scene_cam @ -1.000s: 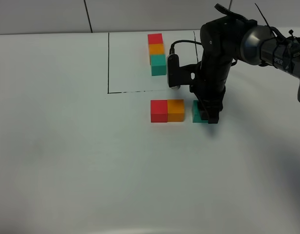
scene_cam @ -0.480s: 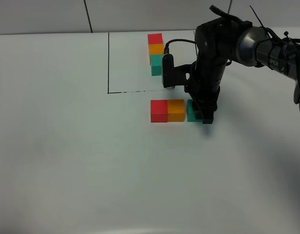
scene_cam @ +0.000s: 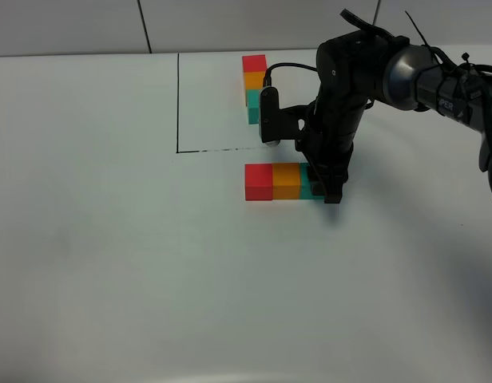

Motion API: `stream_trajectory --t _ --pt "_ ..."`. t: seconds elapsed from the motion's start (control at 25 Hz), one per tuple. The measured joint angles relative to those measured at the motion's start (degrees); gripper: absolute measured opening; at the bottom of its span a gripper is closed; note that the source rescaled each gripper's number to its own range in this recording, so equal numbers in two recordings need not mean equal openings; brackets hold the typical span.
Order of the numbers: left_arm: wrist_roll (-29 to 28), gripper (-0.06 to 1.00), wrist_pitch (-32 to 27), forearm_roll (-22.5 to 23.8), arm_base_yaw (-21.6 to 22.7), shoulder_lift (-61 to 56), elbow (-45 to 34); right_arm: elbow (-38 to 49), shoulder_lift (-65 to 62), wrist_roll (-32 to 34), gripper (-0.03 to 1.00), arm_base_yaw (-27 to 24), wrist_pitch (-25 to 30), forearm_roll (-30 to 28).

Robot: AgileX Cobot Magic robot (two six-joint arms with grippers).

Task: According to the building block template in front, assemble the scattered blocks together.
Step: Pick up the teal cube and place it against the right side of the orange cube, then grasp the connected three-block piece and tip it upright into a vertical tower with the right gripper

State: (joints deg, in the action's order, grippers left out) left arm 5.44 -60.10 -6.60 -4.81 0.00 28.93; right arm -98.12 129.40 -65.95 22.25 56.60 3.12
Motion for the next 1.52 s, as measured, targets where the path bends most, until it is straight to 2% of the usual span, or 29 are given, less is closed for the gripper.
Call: stream_trajectory --t 0.52,0.92,1.0,1.2,1.28,1.4,1.52 --pt "0.0 0.36 0.0 0.0 0.0 0.0 0.0 -0.12 0.06 -3.76 0.01 0.3 -0.11 0.17" --pt "0.0 0.36 0.0 0.0 0.0 0.0 0.0 -0.12 0.06 1.02 0.04 0.3 -0.11 0.24" --pt "0.0 0.36 0.0 0.0 0.0 0.0 0.0 -0.12 0.38 2.1 0.13 0.3 -0.18 0.58" --pt "0.0 0.36 0.0 0.0 0.0 0.0 0.0 -0.05 -1.36 6.59 0.56 0.3 0.76 -0.82" --pt "0.0 0.36 0.0 0.0 0.0 0.0 0.0 -0.05 -3.44 10.09 0.69 0.3 0.95 -2.4" --pt "0.0 0.36 0.0 0.0 0.0 0.0 0.0 0.09 -7.51 16.46 0.77 -0.17 2.01 -5.17" --pt "0.0 0.36 0.0 0.0 0.0 0.0 0.0 2.58 -12.29 23.17 0.78 -1.42 2.1 -6.7"
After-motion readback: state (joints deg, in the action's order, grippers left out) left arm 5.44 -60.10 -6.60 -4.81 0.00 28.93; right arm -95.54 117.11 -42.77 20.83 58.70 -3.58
